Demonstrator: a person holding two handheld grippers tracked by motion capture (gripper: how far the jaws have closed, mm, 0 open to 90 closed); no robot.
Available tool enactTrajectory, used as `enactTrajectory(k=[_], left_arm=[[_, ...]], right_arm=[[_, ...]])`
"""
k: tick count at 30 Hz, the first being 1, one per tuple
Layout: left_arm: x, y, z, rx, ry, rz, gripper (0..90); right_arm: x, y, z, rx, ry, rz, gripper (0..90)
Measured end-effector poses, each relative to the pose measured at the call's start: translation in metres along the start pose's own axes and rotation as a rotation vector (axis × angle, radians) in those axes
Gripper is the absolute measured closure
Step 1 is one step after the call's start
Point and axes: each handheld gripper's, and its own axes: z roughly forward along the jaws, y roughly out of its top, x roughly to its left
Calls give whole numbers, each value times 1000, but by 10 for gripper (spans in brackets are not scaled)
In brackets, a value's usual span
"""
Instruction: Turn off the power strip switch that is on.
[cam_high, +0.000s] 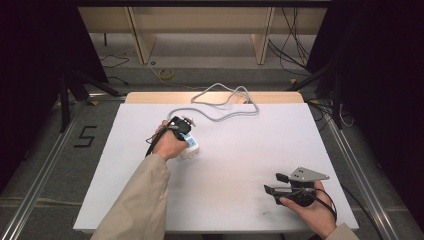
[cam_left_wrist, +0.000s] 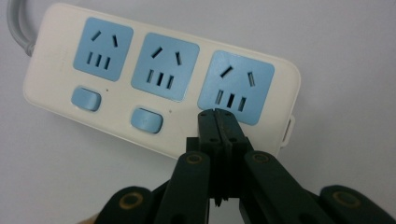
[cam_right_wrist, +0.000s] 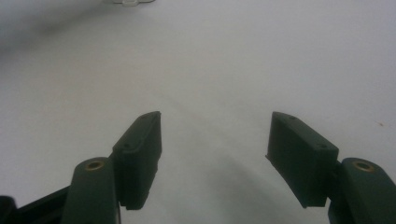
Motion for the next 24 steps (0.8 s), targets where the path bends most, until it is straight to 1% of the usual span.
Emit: enactTrajectory(k=[3,4,9,16,20,21,24], left_arm=[[1,0,0,-3,-4,-2,899],[1,0,-1,3,-7,3,899],[0,0,0,-2,1,-2,898],[2,-1,-1,-2,-13,-9,898],[1,-1,-1,-4,-9,-8,898],[1,-1,-1,-1,-8,-1,898],[1,-1,-1,-5,-8,-6,898]], right_arm=[[0,0,0,1,1,-2,359],[0,0,0,0,1,-2,359],[0,0,0,1,2,-3,359],[0,0,0,1,3,-4,359],[0,0,0,1,2,-3,360],[0,0,0,1,2,-3,360],[0,0,0,1,1,-4,360]])
